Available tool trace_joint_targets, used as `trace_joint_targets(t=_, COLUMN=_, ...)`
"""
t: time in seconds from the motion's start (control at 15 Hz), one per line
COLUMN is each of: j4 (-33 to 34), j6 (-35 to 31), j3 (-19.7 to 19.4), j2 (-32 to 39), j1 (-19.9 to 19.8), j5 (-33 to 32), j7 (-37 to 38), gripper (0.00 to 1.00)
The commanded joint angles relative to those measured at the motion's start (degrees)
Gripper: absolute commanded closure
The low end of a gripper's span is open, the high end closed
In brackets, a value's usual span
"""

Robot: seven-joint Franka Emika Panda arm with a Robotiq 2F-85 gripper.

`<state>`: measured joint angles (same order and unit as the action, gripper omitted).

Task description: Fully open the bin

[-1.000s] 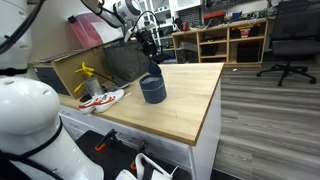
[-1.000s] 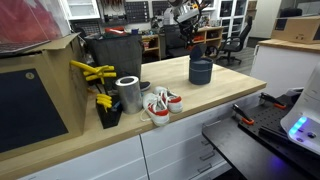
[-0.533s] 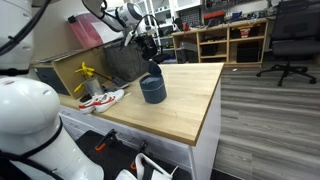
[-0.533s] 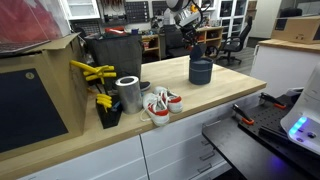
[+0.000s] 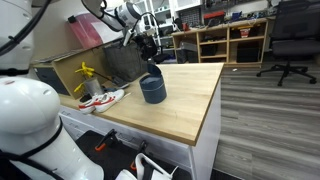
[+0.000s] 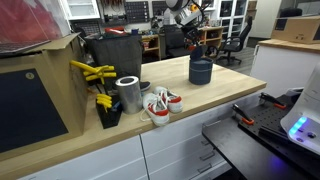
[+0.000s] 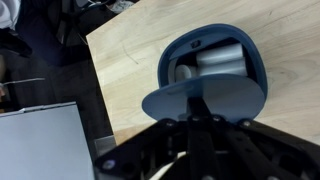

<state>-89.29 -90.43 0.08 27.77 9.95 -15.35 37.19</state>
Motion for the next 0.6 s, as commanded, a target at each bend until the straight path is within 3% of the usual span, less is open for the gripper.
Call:
trace_joint_targets(t=0.0, j4=1.12, j6=1.22, j3=-0.73, j2=-0.02, j1=0.82, j5=-1.15, j7=-0.51, gripper=1.0)
trace_joint_targets(t=0.53, j4=0.81, j6=-3.86, j3=-0.4, j2=-4.56, j1=0.15, j5=0.43, j7=0.31, gripper=1.0)
